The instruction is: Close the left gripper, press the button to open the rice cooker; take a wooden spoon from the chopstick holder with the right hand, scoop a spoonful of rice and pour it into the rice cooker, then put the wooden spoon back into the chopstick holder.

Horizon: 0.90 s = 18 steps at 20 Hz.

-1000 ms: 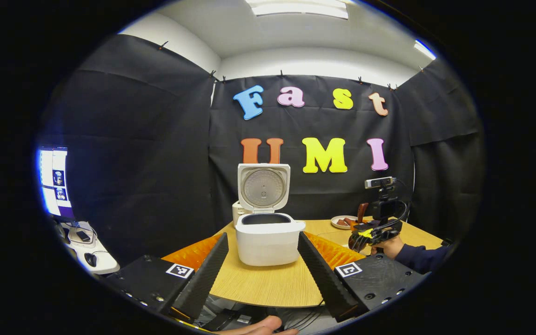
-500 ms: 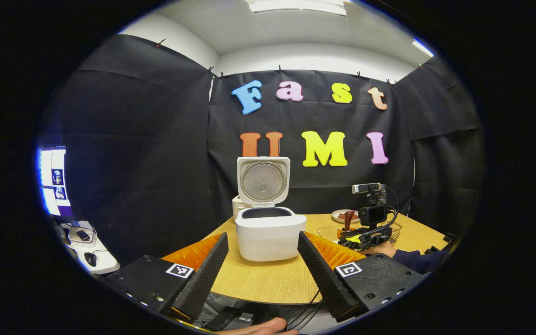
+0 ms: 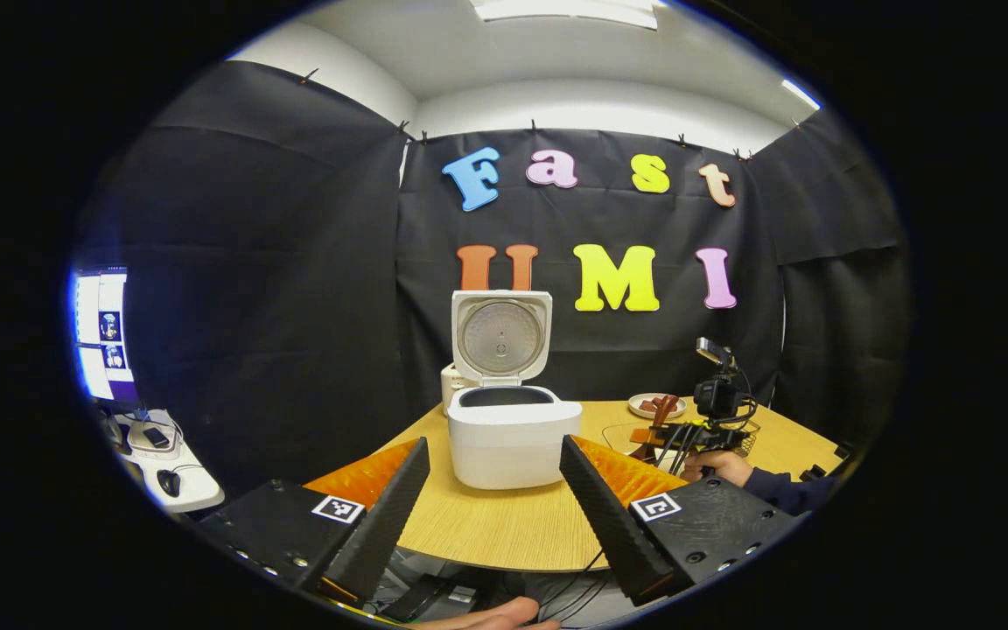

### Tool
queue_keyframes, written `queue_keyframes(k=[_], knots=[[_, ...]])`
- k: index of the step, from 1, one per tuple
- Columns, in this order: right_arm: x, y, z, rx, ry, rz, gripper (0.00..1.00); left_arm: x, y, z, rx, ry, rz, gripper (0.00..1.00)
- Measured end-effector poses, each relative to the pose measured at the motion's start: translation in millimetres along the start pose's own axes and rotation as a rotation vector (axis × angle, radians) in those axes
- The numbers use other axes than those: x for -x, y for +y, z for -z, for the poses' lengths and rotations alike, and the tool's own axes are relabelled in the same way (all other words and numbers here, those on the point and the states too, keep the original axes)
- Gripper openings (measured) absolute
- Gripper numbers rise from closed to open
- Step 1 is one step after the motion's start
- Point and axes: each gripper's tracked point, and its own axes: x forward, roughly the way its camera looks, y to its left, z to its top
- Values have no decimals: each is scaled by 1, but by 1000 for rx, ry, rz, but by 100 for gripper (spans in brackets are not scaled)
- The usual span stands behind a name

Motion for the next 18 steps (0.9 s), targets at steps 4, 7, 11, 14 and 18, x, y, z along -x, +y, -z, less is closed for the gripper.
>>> queue_keyframes(k=[4, 7, 11, 14, 18], knots=[[6, -7, -14, -197, -7, -58, 15, -2, -5, 2, -30, 6, -1, 95], [11, -21, -28, -372, -16, -91, 15, -2, -7, -2, -34, -2, -1, 95], [20, -48, -48, -530, -55, -106, 15, -8, -9, -5, -28, 0, -6, 95], [27, -59, -59, -612, -67, -149, 15, -21, -11, -10, -27, 8, -23, 95], [41, -62, -91, -812, -112, -289, 15, -40, -15, -24, -40, 8, -41, 95]])
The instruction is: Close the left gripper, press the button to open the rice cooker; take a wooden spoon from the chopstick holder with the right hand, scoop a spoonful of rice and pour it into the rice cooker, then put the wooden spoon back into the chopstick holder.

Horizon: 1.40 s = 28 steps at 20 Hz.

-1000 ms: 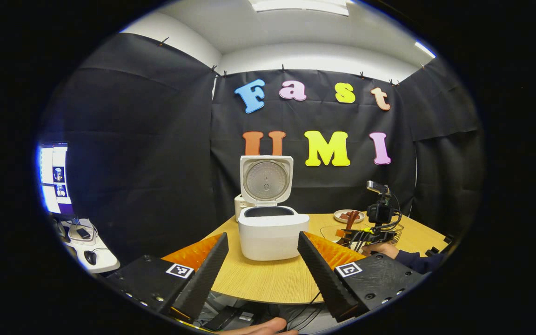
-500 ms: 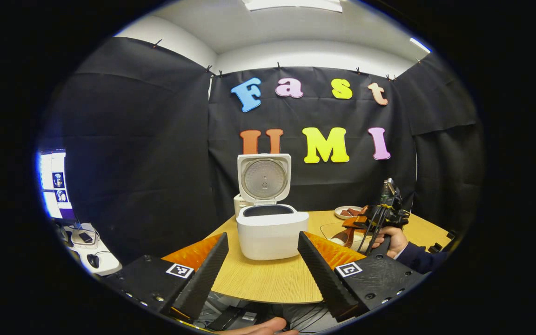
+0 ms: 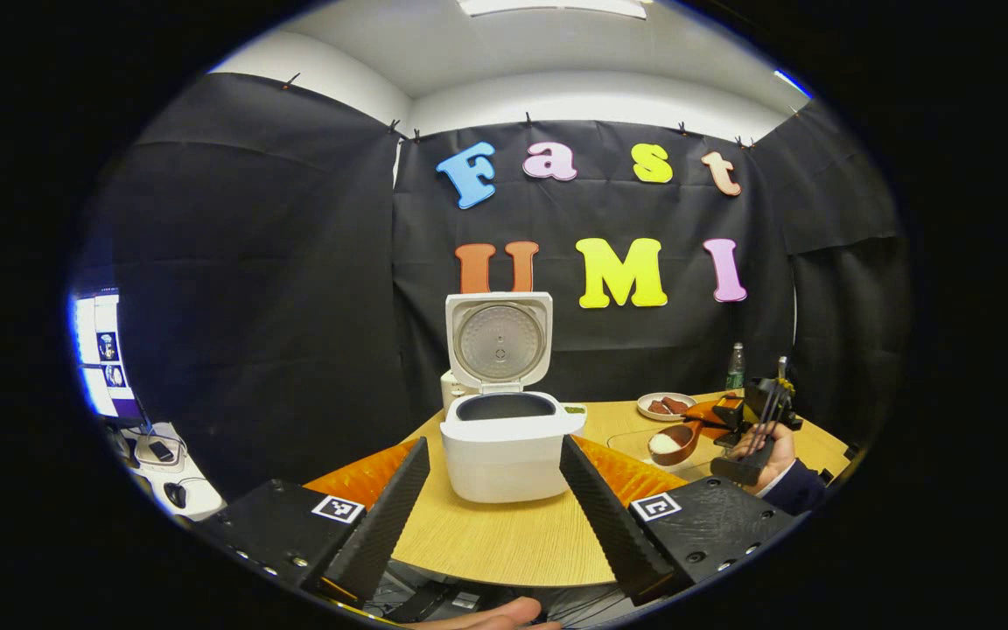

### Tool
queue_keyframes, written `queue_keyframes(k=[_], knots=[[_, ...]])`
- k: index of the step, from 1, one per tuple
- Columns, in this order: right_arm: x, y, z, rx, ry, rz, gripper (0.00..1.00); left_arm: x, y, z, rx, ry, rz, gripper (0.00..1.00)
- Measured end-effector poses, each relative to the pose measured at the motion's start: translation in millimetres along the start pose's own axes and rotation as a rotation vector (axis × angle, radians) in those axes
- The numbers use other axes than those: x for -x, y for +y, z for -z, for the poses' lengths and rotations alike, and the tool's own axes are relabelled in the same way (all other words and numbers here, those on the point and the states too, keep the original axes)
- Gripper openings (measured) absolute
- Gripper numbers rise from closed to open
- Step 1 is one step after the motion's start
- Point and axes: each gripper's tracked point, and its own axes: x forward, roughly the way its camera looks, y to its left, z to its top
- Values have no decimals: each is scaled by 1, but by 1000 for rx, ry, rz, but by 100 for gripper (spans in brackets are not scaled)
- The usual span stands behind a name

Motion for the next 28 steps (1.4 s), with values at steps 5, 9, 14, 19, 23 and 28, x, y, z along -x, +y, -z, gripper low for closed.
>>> queue_keyframes(k=[5, 9, 14, 19, 23, 28], knots=[[4, 22, -24, -318, -76, -111, 14, -34, -8, -6, -11, 7, -3, 95], [4, 57, -45, -299, -106, -162, 14, -50, -5, -3, -29, 22, -1, 95], [-15, 104, -44, -234, -91, -198, 14, -61, 7, -4, 16, 25, 7, 95], [-55, 144, -15, -169, -56, -200, 12, -62, 31, -2, 22, 26, -23, 95], [-99, 159, 18, -88, -27, -162, 14, -55, 45, 0, 26, 28, -37, 95], [-152, 176, 57, 54, 9, -112, 14, -42, 55, -2, 46, 19, -29, 95]])
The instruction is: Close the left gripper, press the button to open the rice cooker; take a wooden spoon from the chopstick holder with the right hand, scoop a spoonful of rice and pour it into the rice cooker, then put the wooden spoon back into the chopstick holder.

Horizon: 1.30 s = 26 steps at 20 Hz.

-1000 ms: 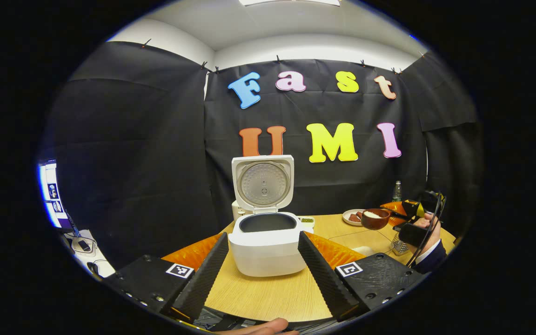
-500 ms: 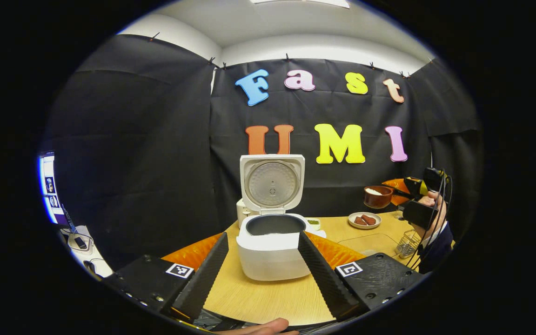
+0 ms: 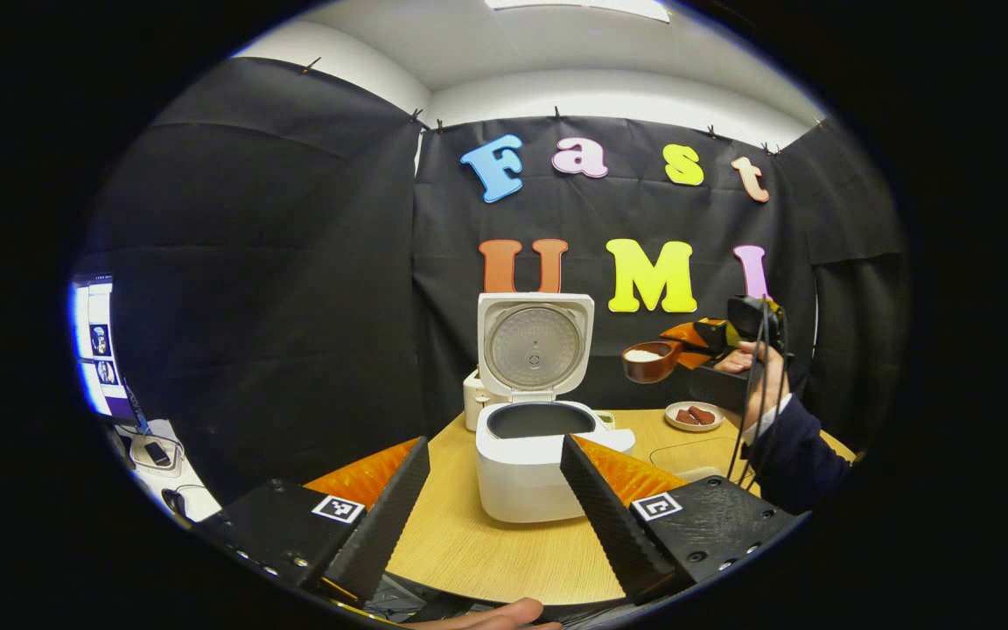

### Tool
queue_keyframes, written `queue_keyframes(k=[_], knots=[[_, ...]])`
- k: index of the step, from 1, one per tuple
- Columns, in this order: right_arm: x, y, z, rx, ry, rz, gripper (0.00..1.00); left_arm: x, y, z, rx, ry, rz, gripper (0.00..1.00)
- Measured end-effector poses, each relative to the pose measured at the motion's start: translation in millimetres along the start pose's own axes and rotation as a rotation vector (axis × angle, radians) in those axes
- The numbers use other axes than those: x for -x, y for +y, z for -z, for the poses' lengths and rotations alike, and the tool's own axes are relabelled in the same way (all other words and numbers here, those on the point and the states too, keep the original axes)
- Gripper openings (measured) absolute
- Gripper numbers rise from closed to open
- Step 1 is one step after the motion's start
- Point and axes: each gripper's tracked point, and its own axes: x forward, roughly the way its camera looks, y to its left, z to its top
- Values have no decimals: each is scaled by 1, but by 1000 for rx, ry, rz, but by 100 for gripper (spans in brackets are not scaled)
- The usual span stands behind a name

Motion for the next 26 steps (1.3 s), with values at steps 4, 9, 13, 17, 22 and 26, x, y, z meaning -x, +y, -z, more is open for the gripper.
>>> queue_keyframes(k=[4, 9, 13, 17, 22, 26], knots=[[-41, 4, 28, 189, 40, 54, 14, 10, 13, -1, -5, 3, -30, 95], [-79, -1, 45, 457, 49, 113, 14, 19, 12, -4, -6, 1, -24, 95], [-98, -2, 52, 651, 45, 140, 15, 20, 11, -3, -11, 3, -26, 95], [-110, 1, 61, 798, 50, 142, 15, 22, 8, -1, -12, 10, -34, 95], [-115, 15, 76, 990, 72, 103, 15, 19, 5, -4, -17, 15, -37, 95], [-119, 25, 91, 1153, 61, 72, 15, 20, 0, 1, -16, 24, -37, 95]])
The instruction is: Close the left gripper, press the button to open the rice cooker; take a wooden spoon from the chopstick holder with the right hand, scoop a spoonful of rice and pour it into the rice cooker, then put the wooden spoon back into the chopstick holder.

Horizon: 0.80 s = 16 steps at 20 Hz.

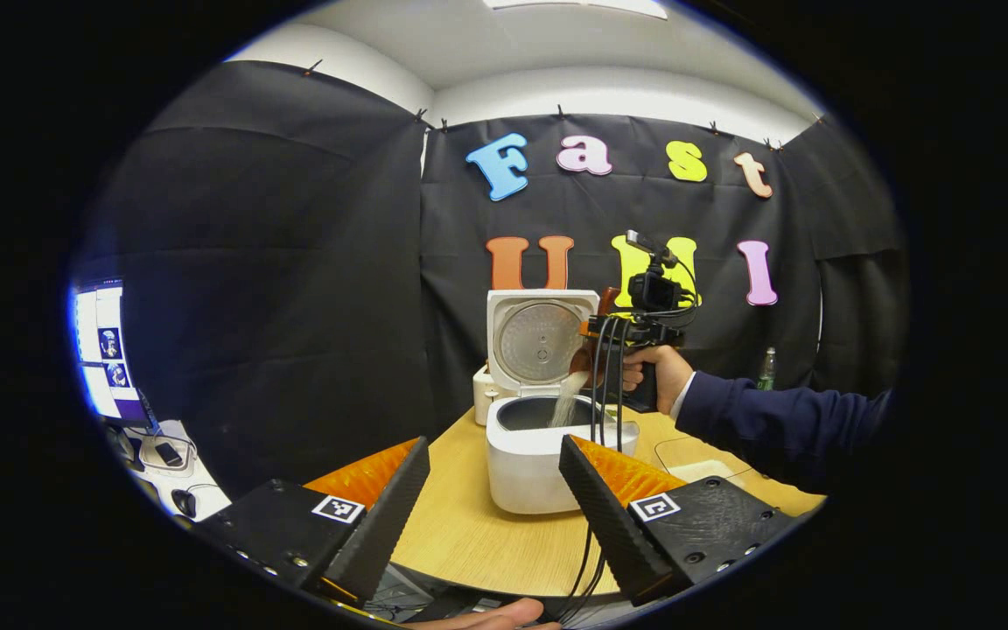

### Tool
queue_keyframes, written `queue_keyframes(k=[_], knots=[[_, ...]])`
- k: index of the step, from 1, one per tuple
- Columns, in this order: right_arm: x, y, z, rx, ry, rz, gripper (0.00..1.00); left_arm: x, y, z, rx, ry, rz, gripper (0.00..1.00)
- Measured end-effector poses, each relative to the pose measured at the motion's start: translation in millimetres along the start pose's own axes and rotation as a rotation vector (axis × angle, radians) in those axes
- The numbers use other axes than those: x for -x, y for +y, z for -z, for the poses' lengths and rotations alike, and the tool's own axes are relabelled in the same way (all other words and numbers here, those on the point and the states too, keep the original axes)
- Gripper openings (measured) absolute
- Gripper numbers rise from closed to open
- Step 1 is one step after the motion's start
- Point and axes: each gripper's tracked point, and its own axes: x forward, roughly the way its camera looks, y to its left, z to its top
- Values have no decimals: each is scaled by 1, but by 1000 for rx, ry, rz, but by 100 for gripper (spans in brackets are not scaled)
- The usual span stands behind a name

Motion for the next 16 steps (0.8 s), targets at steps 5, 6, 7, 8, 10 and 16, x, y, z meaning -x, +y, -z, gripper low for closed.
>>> queue_keyframes(k=[5, 6, 7, 8, 10, 16], knots=[[2, 32, 9, 249, -17, -70, 15, 1, 0, 2, 1, 9, -4, 95], [5, 42, 12, 310, -28, -79, 15, 1, 3, 3, 5, 11, -5, 95], [7, 50, 13, 371, -33, -88, 15, 0, 3, 4, 8, 14, -7, 95], [10, 58, 15, 431, -40, -96, 15, 0, 3, 5, 9, 17, -9, 95], [14, 68, 20, 516, -46, -106, 15, 0, 6, 4, 12, 19, -21, 95], [25, 66, 19, 519, -46, -93, 15, 0, 7, 6, 27, 24, -31, 95]])
